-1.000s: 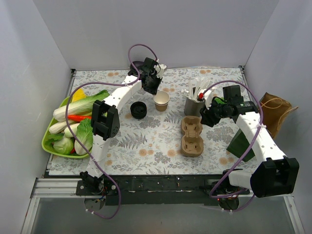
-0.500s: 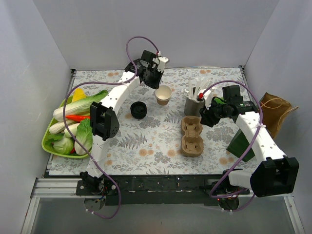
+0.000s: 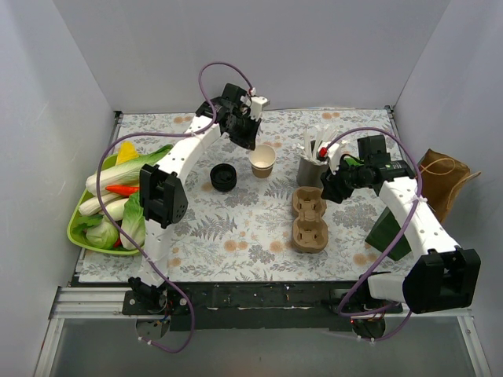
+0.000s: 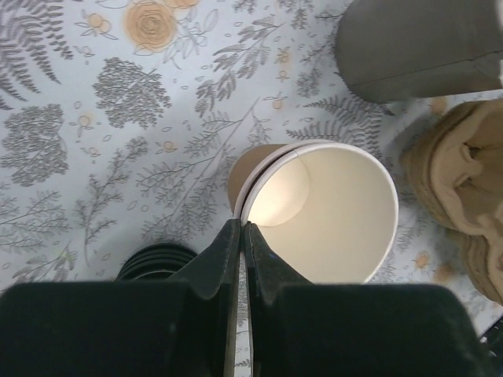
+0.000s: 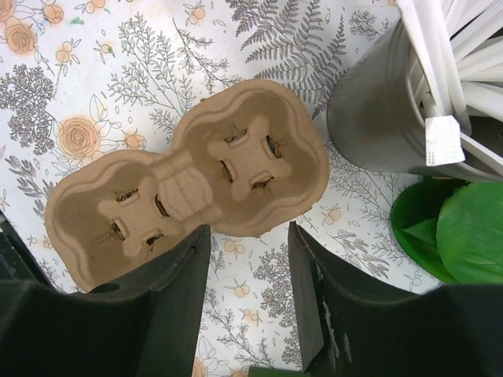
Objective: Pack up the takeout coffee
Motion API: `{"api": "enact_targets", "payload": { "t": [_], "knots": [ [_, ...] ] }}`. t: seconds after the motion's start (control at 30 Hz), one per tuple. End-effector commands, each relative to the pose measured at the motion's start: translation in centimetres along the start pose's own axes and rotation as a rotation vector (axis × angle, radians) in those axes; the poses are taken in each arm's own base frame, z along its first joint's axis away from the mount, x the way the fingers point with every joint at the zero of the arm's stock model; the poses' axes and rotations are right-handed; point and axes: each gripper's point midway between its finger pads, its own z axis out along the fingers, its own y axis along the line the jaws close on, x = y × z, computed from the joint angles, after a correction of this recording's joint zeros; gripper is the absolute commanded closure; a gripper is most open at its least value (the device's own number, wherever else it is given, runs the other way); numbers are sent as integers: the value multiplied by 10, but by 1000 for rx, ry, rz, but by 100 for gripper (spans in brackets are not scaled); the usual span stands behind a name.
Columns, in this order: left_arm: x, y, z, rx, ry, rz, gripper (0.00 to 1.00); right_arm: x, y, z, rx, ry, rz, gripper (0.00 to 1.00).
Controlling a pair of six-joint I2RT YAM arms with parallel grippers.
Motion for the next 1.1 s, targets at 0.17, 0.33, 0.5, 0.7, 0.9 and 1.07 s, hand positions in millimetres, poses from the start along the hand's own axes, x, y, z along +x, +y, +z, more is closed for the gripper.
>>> {"api": "enact_targets", "payload": {
  "t": [0.17,0.33,0.5,0.7,0.9,1.07],
  "knots": [
    [-25,-11,-42,86,-83,12,100,-25,3,-8,8,-81,-38,48],
    [-13,8,-34,23,-62,6,100,-52,14,-14,-24,-163,-75,49],
    [1,13,-26,6,-5,-17,100,-90,49,-5,-56,-231,-316,50],
    [7,33,-13,-28,-5,-70,100,-122,78,28,-51,-302,-595,51],
    [13,38,-9,-7,27,-95,100,-137,96,68,-24,-359,-866,43],
    [15,38,-9,-8,33,-80,100,-144,79,82,133,-439,-1029,26]
  ]
}}
